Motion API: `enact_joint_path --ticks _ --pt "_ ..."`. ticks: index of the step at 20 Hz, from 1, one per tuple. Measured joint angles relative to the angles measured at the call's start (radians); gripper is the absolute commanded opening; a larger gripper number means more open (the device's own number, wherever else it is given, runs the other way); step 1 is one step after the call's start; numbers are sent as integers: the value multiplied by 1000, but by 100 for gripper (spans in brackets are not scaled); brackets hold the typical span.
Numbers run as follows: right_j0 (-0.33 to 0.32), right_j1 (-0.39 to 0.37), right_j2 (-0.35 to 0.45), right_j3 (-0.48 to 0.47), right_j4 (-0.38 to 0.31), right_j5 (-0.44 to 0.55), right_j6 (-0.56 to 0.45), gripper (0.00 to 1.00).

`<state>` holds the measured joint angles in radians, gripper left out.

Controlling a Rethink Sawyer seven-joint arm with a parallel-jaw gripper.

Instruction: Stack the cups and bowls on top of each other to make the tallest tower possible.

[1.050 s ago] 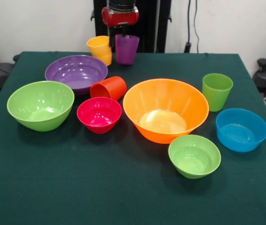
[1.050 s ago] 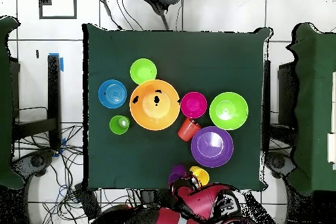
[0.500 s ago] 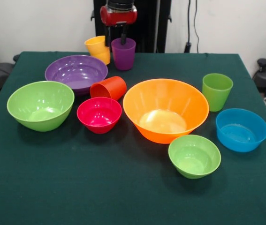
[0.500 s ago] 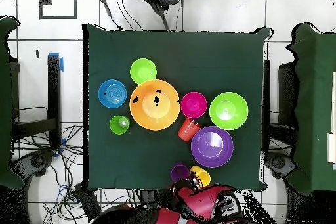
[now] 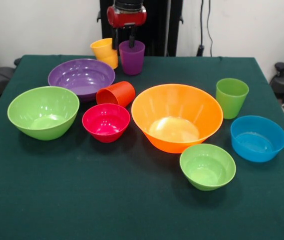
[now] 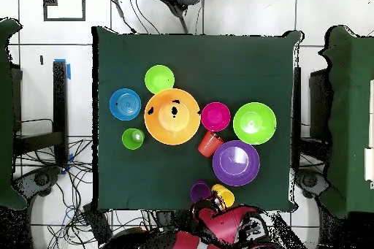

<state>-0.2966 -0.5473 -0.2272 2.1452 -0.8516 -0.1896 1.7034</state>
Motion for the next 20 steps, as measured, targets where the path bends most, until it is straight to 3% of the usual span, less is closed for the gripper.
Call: enact_joint_path --ticks 11,20 --pt "72 -16 -36 0 0 -19 0 100" --pt "82 -121 -37 2 0 -19 0 100"
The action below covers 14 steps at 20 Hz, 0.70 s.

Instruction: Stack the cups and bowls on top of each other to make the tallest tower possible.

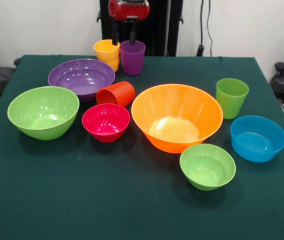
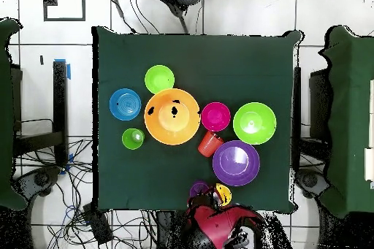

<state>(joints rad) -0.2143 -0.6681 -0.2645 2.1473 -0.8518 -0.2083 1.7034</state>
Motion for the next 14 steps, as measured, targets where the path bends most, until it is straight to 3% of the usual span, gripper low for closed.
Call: enact_joint_path --ticks 6,14 --pt "-10 -51 -5 1 0 0 0 100" --pt "-81 -72 -12 2 9 0 0 100"
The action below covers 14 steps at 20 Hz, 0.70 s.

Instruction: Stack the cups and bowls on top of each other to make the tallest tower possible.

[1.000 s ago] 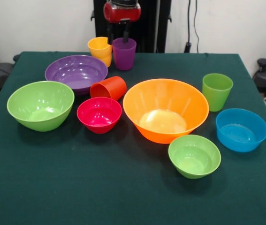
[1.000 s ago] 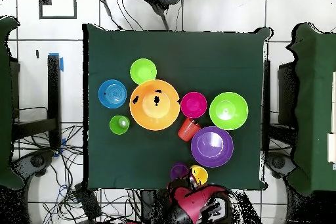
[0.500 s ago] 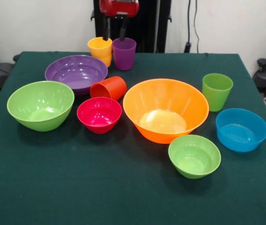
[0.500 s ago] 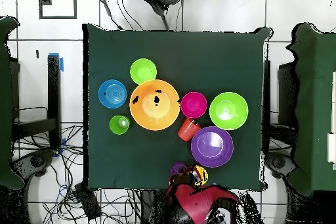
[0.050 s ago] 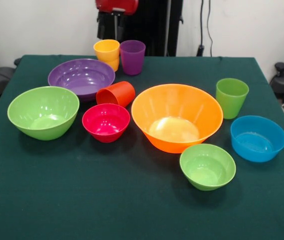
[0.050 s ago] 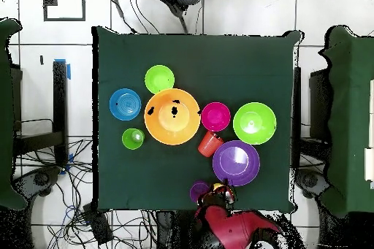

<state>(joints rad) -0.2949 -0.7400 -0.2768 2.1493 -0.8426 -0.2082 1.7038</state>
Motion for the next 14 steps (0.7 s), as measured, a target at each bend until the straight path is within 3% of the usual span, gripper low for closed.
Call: enact_joint_path --ticks 6,14 --pt "-69 29 -5 7 51 0 23 100" --pt "-128 51 -4 43 65 0 60 100"
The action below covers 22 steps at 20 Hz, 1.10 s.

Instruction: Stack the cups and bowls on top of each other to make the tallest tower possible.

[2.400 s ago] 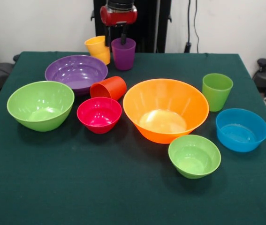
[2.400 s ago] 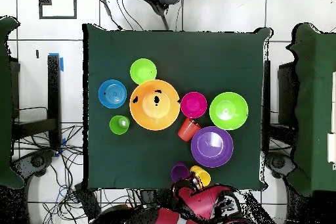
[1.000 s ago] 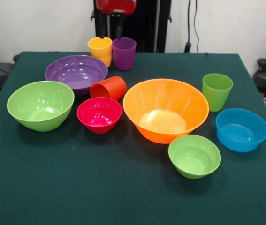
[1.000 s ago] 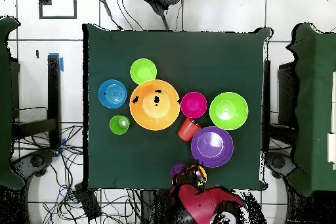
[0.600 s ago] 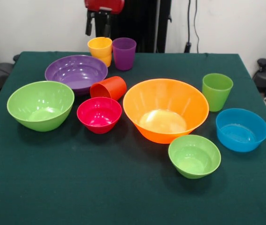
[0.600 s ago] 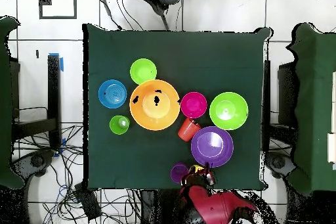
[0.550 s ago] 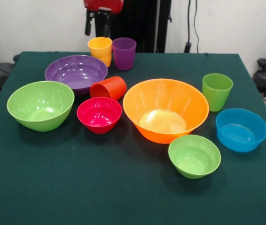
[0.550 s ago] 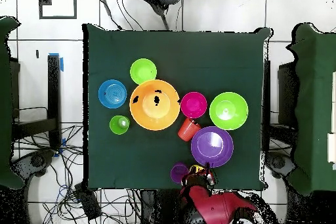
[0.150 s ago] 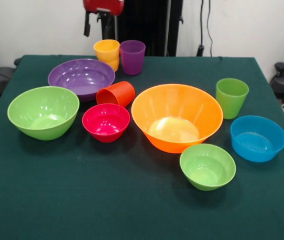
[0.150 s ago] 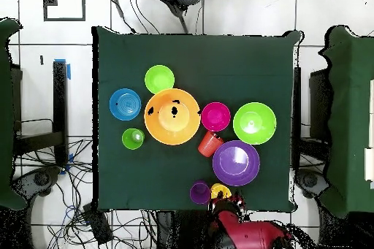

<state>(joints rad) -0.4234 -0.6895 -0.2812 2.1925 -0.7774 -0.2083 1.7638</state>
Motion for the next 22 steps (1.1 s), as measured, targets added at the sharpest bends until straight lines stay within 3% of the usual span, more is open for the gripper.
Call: enact_joint_path --ticks 6,17,22 --pt "-39 -15 24 51 0 0 15 100" --pt "-212 -135 159 213 0 0 15 100" --pt "-222 -177 188 257 0 0 15 100"
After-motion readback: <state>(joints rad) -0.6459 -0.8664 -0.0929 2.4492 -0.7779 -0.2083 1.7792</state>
